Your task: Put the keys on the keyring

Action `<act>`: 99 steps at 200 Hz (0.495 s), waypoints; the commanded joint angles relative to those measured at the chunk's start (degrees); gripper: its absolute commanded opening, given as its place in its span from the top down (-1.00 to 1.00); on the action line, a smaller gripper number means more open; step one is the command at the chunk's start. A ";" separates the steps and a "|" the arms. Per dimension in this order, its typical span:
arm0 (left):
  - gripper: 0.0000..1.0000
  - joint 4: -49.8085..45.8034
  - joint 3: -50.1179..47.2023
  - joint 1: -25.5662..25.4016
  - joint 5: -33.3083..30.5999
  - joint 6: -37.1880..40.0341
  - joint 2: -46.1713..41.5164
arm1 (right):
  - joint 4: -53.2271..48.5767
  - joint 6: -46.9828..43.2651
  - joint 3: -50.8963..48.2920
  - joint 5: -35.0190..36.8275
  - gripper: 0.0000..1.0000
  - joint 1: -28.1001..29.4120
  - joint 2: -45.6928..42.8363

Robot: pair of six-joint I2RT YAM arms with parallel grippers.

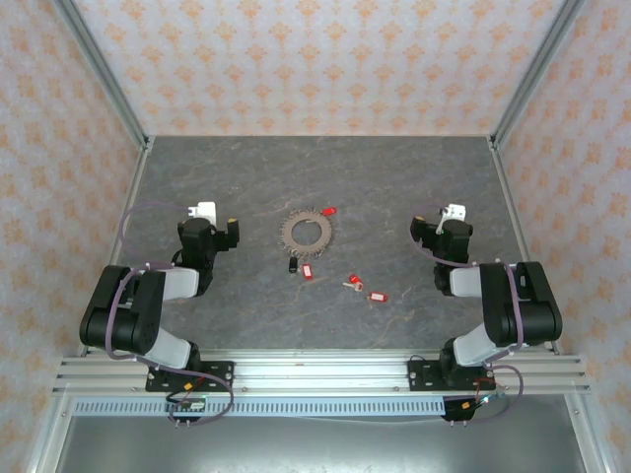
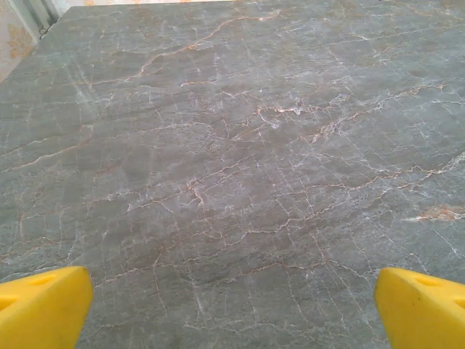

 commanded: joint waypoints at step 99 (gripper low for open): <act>-1.00 2.08 1.29 0.45 -1.97 -0.34 0.43 | 1.74 0.60 1.10 0.45 -0.98 -0.30 0.36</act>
